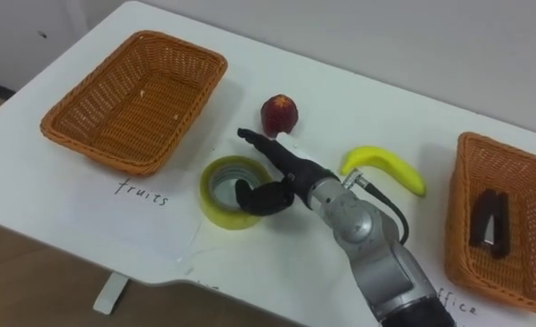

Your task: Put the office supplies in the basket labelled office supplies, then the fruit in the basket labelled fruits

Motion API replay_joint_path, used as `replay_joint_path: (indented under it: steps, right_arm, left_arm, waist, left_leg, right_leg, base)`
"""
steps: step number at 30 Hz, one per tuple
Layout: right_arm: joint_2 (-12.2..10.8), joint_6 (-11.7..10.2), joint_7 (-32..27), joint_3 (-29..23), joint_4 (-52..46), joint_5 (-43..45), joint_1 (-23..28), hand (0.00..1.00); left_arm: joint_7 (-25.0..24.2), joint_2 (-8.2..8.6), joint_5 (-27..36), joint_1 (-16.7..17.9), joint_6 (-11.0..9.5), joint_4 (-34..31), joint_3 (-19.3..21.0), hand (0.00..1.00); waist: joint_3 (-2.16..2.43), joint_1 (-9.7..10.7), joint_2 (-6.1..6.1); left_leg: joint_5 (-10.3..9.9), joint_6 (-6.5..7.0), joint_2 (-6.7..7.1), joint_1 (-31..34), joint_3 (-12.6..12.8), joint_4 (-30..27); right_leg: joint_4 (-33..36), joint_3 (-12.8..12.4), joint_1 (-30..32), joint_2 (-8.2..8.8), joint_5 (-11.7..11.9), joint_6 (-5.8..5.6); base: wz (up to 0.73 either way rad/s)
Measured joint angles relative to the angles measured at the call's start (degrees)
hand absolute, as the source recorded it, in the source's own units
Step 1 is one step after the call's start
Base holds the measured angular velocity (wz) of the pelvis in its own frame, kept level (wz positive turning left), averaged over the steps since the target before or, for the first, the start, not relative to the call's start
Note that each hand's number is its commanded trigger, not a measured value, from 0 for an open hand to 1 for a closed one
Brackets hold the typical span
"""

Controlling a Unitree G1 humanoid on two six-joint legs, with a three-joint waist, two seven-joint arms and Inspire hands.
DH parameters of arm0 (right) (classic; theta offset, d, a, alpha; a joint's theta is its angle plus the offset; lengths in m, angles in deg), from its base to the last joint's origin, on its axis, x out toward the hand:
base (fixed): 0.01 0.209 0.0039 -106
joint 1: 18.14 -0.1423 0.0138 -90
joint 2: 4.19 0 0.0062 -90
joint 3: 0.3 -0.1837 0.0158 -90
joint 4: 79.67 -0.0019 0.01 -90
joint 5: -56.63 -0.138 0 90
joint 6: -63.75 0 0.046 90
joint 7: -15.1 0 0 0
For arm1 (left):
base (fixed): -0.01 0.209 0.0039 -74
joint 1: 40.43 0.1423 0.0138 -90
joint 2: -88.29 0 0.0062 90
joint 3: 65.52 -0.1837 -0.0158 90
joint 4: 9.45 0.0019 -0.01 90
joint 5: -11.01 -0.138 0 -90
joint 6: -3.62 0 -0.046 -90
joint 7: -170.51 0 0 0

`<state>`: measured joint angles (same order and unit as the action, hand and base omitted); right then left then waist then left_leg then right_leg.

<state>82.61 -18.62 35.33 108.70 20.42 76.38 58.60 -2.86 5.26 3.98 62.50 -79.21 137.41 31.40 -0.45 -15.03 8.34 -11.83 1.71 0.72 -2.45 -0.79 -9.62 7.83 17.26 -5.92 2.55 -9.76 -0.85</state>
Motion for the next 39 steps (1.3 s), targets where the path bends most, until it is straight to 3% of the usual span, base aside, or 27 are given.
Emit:
replay_joint_path:
  steps: [4,12,14,23,26,30,39]
  right_arm:
    - [1.77,1.46,3.21,0.06,-0.31,-0.26,-1.16,0.00]
    - [5.02,4.18,9.50,-0.13,-1.79,1.16,-3.58,0.00]
    - [6.08,4.66,10.51,-0.14,-1.79,1.91,-4.36,0.00]
    - [9.96,5.12,13.06,-0.27,-2.55,3.15,-5.56,0.00]
    - [11.22,6.26,13.81,-0.27,-4.02,3.08,-5.75,0.00]
    - [11.56,6.34,14.29,-0.28,-4.41,3.11,-5.92,0.00]
    - [12.17,8.30,16.83,-0.24,-7.20,5.74,-5.95,0.00]
  left_arm:
    - [-0.71,-1.08,-0.01,-0.78,0.51,0.94,0.01,0.00]
    - [-1.93,-2.60,-0.20,-1.29,2.39,3.56,2.06,0.00]
    - [-2.29,-2.92,-0.20,-1.44,2.44,4.79,2.38,0.00]
    - [-2.18,-3.15,-0.15,-2.19,2.39,5.14,2.45,0.00]
    - [-2.17,-3.24,-0.15,-2.11,2.44,5.09,2.45,0.00]
    - [-2.18,-3.29,-0.14,-2.15,2.52,5.15,3.38,0.00]
    - [-2.31,-3.75,-0.20,-2.35,2.76,5.74,4.24,0.00]
  waist:
    - [0.15,-1.09,1.16]
    - [-0.55,-1.10,3.56]
    - [-0.51,-1.11,4.00]
    - [-0.38,-1.06,4.18]
    - [-0.18,-1.13,4.47]
    - [0.07,-1.20,4.85]
    - [-0.09,-1.34,4.85]
  left_leg:
    - [0.00,0.00,0.01,-0.03,-0.24,-0.10]
    - [-0.01,0.03,0.05,0.64,-1.26,-0.48]
    - [-0.01,0.03,0.07,0.95,-1.70,-0.81]
    - [-0.02,0.01,0.10,0.95,-1.68,-1.05]
    - [-0.02,0.00,0.09,0.93,-1.65,-1.04]
    - [-0.01,-0.01,0.08,0.85,-1.65,-1.15]
    - [-0.01,-0.01,0.06,0.89,-1.58,-1.05]
  right_leg:
    - [-0.02,-0.03,-0.06,-0.03,0.00,0.00]
    - [-0.03,0.02,-0.07,0.22,0.00,0.00]
    - [-0.01,-0.06,0.04,0.19,0.00,0.00]
    - [0.00,-1.41,0.13,-0.11,0.00,0.00]
    - [0.00,-1.43,0.17,-0.21,0.00,0.00]
    - [0.00,-1.64,0.05,-0.24,0.00,0.00]
    - [0.03,-2.93,0.24,-0.20,0.00,0.00]
  base:
    - [0.03]
    - [0.06]
    - [0.09]
    - [0.01]
    - [0.00]
    - [0.00]
    - [0.00]
